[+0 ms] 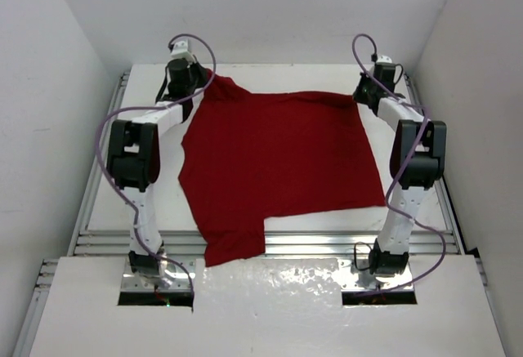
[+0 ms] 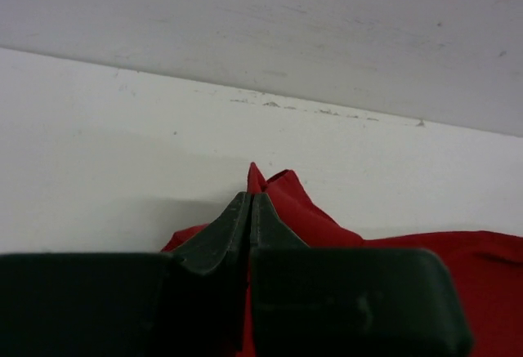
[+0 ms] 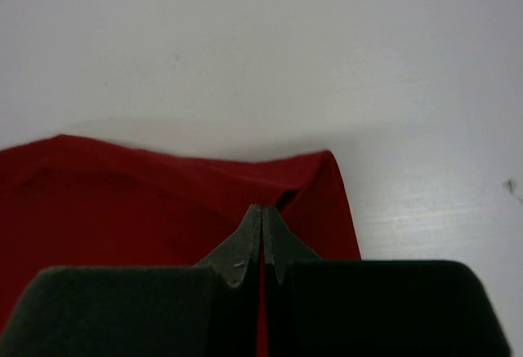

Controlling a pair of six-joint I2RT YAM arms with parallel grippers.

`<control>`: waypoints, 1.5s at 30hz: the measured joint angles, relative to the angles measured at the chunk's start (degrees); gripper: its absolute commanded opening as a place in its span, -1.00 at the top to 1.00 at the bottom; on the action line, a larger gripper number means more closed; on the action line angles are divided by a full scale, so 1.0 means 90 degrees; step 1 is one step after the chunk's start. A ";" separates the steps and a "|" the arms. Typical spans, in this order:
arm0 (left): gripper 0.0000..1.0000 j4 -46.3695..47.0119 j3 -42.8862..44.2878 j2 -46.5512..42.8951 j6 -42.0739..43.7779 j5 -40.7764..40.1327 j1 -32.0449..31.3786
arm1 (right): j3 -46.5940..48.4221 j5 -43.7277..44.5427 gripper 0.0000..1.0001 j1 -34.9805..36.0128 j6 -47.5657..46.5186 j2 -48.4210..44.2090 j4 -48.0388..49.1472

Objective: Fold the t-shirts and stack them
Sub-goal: Fold the flattened tshirt in 1/3 of the way

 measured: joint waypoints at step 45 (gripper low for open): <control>-0.81 -0.1078 -0.5659 -0.5013 -0.2038 -0.4284 -0.1535 | -0.2839 0.0950 -0.57 -0.0148 0.0605 -0.1647 0.0172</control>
